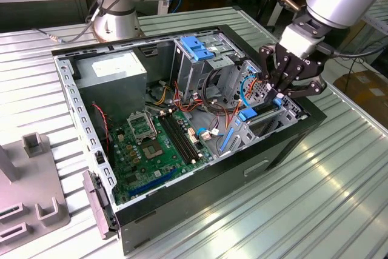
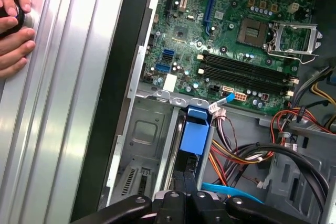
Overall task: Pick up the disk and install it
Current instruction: 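Insert the first disk wire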
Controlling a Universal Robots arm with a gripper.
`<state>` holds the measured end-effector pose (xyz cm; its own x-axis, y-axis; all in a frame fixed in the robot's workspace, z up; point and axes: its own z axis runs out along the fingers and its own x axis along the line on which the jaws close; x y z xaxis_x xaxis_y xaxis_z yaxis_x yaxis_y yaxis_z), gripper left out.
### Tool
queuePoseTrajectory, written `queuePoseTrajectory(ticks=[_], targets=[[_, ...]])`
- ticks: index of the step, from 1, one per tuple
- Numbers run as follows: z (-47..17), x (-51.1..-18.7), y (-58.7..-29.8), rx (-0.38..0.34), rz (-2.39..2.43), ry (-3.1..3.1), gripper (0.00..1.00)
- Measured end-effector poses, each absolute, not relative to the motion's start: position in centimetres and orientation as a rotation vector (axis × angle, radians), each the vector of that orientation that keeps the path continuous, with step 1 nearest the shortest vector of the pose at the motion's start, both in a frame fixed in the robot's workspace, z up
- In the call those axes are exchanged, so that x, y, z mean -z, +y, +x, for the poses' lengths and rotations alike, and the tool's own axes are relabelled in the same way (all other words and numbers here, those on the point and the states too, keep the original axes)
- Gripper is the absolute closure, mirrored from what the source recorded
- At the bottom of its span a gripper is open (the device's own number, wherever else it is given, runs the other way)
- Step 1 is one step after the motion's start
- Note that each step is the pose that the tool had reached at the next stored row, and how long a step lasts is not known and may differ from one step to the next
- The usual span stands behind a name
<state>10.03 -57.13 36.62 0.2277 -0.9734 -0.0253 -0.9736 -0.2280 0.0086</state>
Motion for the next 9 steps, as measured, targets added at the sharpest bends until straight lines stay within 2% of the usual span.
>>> queuePoseTrajectory(ticks=[9], targets=[[10.41,-36.87,-57.13,-0.040,-2.561,1.806,0.89]])
